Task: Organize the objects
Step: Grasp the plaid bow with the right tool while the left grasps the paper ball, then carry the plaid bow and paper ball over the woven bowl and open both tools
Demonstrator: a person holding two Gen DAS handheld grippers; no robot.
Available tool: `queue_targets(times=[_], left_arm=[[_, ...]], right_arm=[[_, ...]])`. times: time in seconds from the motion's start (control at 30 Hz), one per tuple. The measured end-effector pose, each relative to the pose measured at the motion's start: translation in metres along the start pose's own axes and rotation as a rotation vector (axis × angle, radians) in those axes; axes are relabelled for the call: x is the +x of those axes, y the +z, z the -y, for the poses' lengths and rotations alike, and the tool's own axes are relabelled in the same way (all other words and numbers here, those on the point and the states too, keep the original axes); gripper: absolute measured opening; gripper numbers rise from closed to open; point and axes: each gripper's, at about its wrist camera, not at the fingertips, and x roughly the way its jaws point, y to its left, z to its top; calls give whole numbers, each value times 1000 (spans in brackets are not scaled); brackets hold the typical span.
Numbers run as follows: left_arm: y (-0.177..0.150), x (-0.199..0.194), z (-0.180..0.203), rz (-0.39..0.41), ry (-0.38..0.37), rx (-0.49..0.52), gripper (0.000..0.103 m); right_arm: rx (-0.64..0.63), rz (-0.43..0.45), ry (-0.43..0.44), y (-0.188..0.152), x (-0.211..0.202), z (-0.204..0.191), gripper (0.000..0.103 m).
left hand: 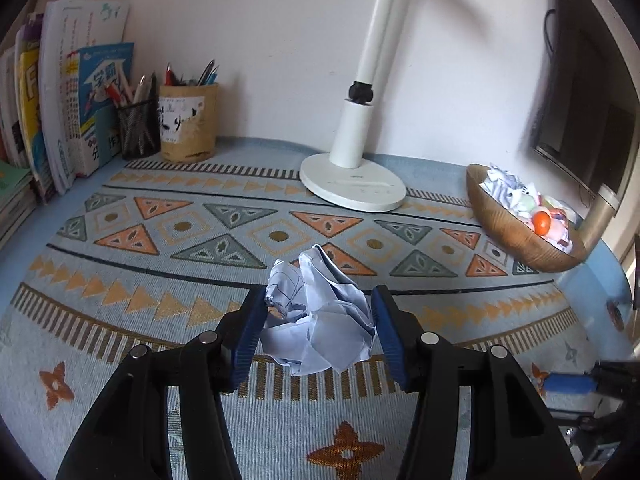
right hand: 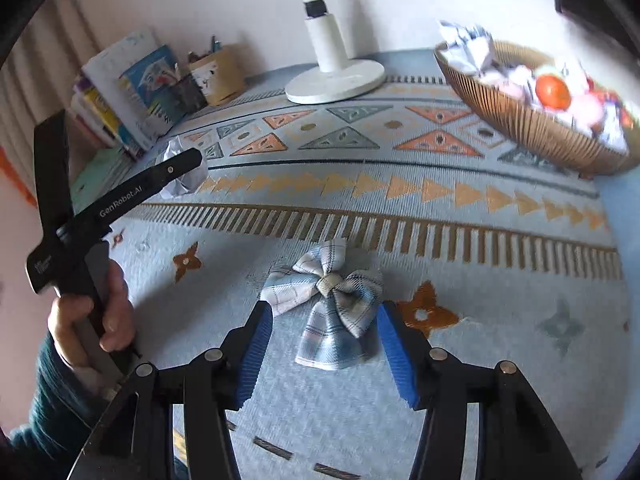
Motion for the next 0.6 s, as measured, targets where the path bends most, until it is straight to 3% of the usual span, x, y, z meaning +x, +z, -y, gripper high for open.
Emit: queue_targets(times=[0.17,0.37,0.47,0.53,0.6], left_arm=[[-1,-1,3,6,-4,17,51],[-2,0,3,3,-12,15,52],[-2,0,3,1,-10,15,52],[-1,1,3,1,-11,15,52],[-1,1,3,4,-9,16,52]], right_arm=[[-123,1,-59,2,8,-11,53],[-133,3,-73,8,25,-11,52],[-156,12,-155,5,33,-18,43],[-175,34,-165,1,32,-24,28],[-182,46,-172,-1,31,-27,24]])
